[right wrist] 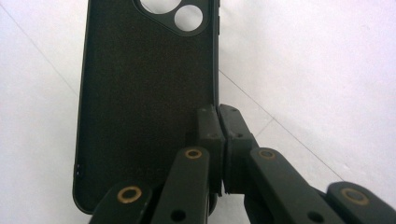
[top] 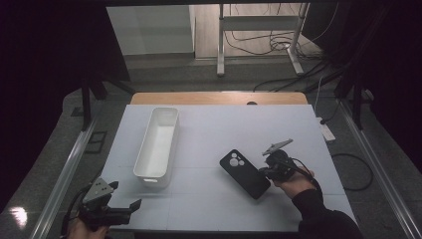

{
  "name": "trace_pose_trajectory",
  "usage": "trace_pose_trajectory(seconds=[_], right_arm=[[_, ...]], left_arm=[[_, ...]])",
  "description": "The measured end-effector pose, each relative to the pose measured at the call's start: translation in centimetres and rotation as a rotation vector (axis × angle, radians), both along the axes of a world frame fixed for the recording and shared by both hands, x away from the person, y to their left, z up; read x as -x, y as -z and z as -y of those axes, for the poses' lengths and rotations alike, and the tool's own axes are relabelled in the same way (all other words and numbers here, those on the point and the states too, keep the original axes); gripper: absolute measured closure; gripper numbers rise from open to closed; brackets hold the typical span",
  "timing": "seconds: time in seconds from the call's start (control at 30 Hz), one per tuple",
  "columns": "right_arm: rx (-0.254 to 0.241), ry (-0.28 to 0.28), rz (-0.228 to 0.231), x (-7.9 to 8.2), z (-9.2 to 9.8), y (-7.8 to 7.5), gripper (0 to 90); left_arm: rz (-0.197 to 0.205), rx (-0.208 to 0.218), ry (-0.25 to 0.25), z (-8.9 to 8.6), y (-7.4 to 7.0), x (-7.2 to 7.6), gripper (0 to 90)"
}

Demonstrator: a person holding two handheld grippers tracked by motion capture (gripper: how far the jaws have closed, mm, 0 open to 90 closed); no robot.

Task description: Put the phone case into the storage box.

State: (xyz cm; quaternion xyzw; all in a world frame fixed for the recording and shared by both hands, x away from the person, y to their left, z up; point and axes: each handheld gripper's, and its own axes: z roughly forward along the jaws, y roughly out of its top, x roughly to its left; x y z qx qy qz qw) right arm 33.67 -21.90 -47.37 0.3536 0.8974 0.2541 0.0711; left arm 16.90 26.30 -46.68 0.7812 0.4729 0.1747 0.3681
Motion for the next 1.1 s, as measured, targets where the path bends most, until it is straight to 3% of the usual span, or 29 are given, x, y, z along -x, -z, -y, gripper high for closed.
trace_pose_trajectory(seconds=[0.27,0.43,0.83,1.03,1.1], right_arm=[[-0.032,0.001,0.031,0.4,0.0,-0.9,88.2],[-0.041,0.005,0.054,0.6,0.1,-1.3,88.2],[-0.081,0.014,0.097,1.0,0.2,-2.4,88.2],[-0.092,0.013,0.11,1.2,0.1,-2.7,88.2],[-0.102,0.015,0.117,1.3,0.0,-2.9,88.3]], left_arm=[[0.006,0.002,-0.005,0.1,-0.1,-0.1,2.0],[0.014,0.035,-0.005,0.2,-0.2,-0.4,0.8],[0.022,0.063,0.043,1.8,-1.3,-1.5,0.2],[0.021,0.094,0.062,2.5,-2.0,-2.0,0.1],[0.023,0.125,0.076,2.7,-2.5,-2.3,0.1]])
